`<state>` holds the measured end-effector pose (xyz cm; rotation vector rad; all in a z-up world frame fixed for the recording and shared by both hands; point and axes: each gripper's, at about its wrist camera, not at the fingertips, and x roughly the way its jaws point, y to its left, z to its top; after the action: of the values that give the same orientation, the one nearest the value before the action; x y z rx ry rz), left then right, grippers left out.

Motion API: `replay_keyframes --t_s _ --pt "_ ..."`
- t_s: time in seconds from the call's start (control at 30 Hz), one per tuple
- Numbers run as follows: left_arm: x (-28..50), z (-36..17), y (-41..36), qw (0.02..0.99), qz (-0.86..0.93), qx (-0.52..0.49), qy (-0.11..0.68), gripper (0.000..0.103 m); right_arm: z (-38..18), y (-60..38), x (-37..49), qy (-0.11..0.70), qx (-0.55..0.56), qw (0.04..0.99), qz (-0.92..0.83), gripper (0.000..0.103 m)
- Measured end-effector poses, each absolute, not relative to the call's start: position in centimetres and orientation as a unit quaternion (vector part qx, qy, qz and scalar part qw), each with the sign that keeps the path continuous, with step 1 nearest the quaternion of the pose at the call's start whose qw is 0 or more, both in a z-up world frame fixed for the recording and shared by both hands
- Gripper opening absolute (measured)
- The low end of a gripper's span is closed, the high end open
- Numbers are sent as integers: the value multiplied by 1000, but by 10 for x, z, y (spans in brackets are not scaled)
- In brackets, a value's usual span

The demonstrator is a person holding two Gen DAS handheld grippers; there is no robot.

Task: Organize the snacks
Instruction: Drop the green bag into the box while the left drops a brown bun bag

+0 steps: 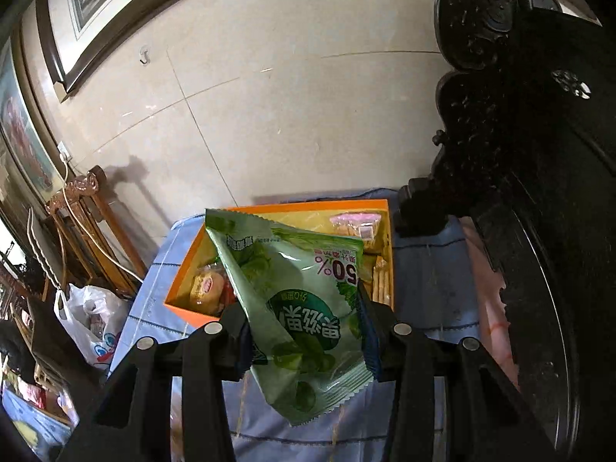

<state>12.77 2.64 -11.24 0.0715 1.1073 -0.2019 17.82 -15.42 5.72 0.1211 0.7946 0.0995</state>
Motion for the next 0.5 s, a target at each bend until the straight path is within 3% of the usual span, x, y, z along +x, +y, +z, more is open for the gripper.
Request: replay_keyframes --t_s 0.2,0.5 --pt "235 -46 48 877 -38 44 478 74 44 -152 224 407 53 911 44 44" --pt "302 -57 38 872 -27 44 486 74 8 -148 277 443 51 894 38 45"
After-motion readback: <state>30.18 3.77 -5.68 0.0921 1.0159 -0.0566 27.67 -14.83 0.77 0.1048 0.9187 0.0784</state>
